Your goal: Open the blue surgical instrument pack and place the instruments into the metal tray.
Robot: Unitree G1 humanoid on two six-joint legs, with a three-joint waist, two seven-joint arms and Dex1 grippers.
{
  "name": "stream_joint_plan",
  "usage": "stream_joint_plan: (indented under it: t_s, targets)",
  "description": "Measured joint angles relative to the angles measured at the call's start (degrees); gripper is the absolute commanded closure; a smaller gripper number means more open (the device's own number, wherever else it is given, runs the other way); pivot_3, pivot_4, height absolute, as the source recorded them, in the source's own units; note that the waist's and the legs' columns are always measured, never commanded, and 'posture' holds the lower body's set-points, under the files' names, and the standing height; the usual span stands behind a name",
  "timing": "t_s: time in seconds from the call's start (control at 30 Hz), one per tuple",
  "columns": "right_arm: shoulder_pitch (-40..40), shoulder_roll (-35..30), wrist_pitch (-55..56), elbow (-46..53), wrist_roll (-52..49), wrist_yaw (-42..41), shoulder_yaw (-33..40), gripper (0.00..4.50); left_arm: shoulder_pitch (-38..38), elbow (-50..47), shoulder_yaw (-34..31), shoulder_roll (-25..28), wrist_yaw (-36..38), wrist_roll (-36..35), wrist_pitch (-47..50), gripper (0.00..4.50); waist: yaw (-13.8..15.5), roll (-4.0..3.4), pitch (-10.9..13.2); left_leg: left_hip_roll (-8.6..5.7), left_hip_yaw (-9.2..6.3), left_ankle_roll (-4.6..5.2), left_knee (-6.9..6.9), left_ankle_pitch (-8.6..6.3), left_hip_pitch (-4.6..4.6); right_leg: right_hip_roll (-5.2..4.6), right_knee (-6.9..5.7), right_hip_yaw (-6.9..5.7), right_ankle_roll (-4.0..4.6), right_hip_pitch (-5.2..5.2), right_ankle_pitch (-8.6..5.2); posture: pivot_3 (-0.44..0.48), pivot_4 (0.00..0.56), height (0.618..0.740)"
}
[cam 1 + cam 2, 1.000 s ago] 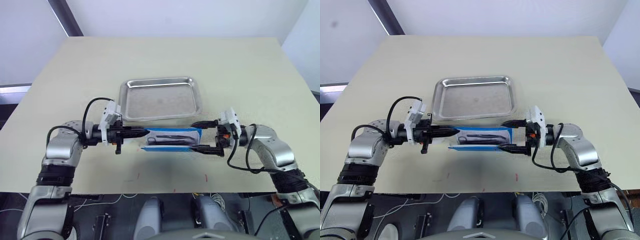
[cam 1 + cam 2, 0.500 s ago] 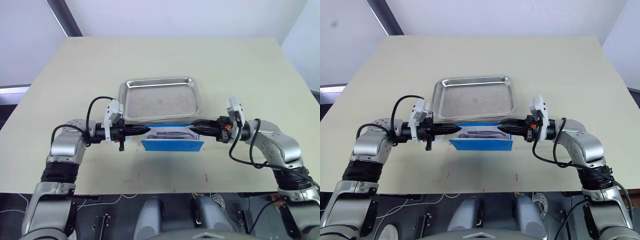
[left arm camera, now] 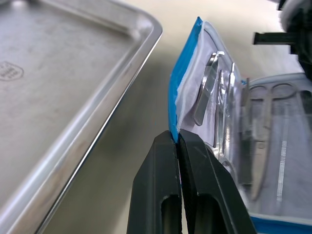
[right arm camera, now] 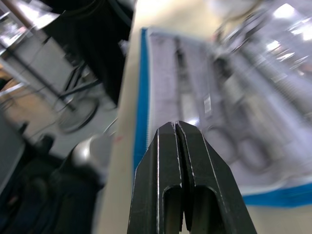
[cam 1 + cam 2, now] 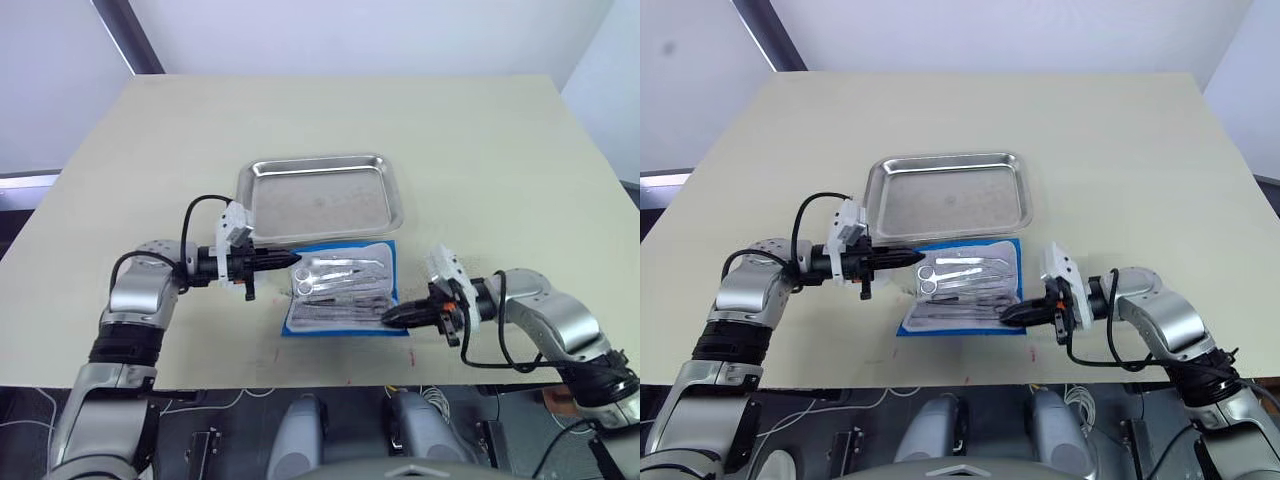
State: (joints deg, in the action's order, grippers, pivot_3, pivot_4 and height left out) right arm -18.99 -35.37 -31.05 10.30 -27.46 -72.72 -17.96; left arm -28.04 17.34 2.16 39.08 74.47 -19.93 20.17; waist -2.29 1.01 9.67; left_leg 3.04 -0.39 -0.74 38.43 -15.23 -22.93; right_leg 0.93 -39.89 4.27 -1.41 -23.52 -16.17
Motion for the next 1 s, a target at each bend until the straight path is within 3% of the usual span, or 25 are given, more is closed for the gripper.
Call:
stream_joint_plan:
  t_s: [0.63,1.0]
  targets:
    - [4.6,-1.07,12.67,-2.54,9.34,-1.85,-4.25,4.46,-3.73,2.78,3.52,-1.59,-2.43,4.3,6.04,4.5,0.15,-0.28,-0.32,-0.04,-0.01,0.0,0.02,0.0,0.09,-0.02,0.0,0.0,-0.01,0.09,-0.01,0.0,0.15,0.74]
    - [5.16,-0.69,11.88,-2.26,8.88,-1.0,-3.94,4.46,-2.74,1.93,2.66,-1.65,-3.1,4.22,5.93,4.5,0.05,-0.31,-0.36,-0.04,-0.01,0.0,0.01,0.0,0.11,0.0,0.0,0.01,-0.01,0.09,0.0,0.0,0.15,0.74]
